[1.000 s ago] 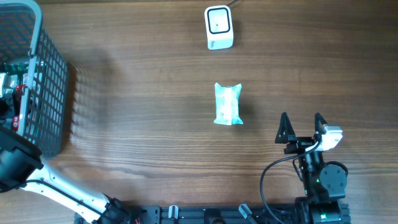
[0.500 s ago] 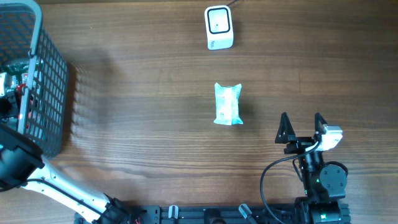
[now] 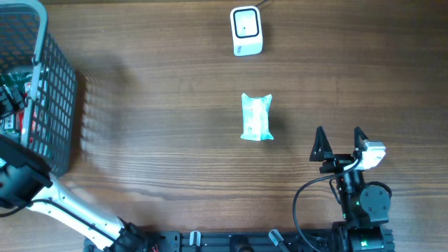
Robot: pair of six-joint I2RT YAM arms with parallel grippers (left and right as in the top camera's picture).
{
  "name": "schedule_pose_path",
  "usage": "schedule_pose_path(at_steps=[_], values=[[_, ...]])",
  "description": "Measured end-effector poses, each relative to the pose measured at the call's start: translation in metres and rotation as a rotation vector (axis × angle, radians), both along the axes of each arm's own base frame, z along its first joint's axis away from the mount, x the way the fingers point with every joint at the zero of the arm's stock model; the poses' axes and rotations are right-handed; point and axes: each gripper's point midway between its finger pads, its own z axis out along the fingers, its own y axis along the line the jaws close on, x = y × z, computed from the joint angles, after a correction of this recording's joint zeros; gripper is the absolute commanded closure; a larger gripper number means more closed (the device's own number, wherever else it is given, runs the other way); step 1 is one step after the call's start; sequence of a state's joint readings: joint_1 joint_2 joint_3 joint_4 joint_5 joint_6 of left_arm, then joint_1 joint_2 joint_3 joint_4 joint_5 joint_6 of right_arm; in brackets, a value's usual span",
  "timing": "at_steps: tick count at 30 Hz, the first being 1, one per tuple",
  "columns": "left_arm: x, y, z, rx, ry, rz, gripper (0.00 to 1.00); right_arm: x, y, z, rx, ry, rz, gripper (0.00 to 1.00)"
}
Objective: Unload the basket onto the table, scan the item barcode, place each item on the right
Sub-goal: 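Reach the left gripper back into the basket and grasp the green glove package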
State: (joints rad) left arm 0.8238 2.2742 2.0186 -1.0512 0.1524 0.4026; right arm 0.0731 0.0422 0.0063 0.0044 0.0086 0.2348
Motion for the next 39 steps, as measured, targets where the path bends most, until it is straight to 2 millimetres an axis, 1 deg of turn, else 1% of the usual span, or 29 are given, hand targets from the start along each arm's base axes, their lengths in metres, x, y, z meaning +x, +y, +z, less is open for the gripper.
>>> schedule_pose_path(at_steps=[6,13,16,19,21,27,35,39], values=[[0.007,-0.017,-0.003,0.031,0.057,-0.109,0.0,0.0,0.0,0.0,0.0,0.0,0.0,0.0],[0.002,-0.013,-0.004,0.046,0.073,-0.147,0.0,0.0,0.0,0.0,0.0,0.0,0.0,0.0],[-0.004,-0.011,-0.016,0.029,0.097,-0.159,0.0,0.0,0.0,0.0,0.0,0.0,0.0,0.0],[-0.011,-0.019,-0.035,-0.018,0.136,-0.222,0.0,0.0,0.0,0.0,0.0,0.0,0.0,0.0],[-0.01,-0.021,-0.038,-0.028,0.131,-0.253,0.0,0.0,0.0,0.0,0.0,0.0,0.0,0.0],[-0.006,-0.025,-0.038,-0.036,0.108,-0.313,0.0,0.0,0.0,0.0,0.0,0.0,0.0,0.0],[-0.004,-0.028,-0.038,-0.049,0.093,-0.325,0.0,0.0,0.0,0.0,0.0,0.0,0.0,0.0],[-0.004,-0.028,-0.042,-0.04,0.087,-0.331,0.0,0.0,0.0,0.0,0.0,0.0,0.0,0.0]])
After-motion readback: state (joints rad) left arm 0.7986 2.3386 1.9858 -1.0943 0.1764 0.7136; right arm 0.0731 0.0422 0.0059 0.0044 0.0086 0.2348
